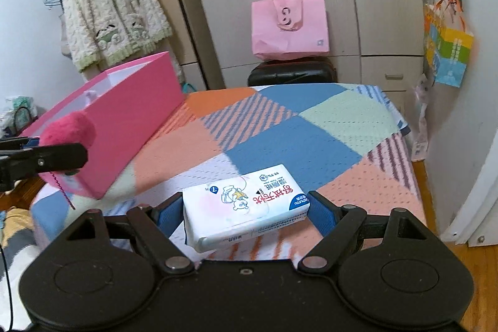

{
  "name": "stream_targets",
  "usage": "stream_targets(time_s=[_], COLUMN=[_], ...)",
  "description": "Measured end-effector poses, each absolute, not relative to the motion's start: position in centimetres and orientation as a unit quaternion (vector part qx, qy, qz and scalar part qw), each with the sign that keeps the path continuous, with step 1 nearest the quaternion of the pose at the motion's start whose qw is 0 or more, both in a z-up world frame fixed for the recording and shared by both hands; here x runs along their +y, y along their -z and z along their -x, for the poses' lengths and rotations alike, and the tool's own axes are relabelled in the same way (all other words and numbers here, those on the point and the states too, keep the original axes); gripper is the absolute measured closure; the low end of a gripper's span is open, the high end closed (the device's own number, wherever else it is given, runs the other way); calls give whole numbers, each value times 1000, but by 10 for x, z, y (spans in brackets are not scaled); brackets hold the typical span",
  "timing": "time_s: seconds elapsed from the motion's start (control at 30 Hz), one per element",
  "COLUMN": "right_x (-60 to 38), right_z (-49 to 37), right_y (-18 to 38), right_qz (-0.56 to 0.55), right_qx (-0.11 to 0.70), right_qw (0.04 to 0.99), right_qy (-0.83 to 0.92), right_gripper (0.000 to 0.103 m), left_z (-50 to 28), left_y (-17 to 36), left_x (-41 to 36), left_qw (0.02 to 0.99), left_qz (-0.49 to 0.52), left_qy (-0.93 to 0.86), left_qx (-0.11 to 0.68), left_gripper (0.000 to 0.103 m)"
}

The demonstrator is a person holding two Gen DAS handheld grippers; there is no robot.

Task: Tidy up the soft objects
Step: 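Carry the pompom with the left tool while the right tool carries the wipes over the box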

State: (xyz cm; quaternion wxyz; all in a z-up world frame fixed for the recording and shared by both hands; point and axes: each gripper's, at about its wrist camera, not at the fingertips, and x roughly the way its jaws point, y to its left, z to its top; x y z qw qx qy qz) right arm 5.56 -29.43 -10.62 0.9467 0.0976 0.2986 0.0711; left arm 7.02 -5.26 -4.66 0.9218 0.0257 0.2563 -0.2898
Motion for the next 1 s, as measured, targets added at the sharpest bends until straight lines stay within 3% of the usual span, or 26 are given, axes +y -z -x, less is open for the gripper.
stream_targets(time_s=[0.6,1.0], right_x=[-221,-168], right_z=[-54,-62], right_y=[34,10], right_qz=[-68,-40], right_qx=[333,311], right_qw=[921,926], right_qy=[-189,-211], right_gripper=[17,17], left_z=[-69,-69], left_y=[-2,-19], left_x=[37,76], left_qw=[895,905], left_qz=[-42,-53], left_qy=[300,299], left_qx=[328,299], left_gripper=[50,50])
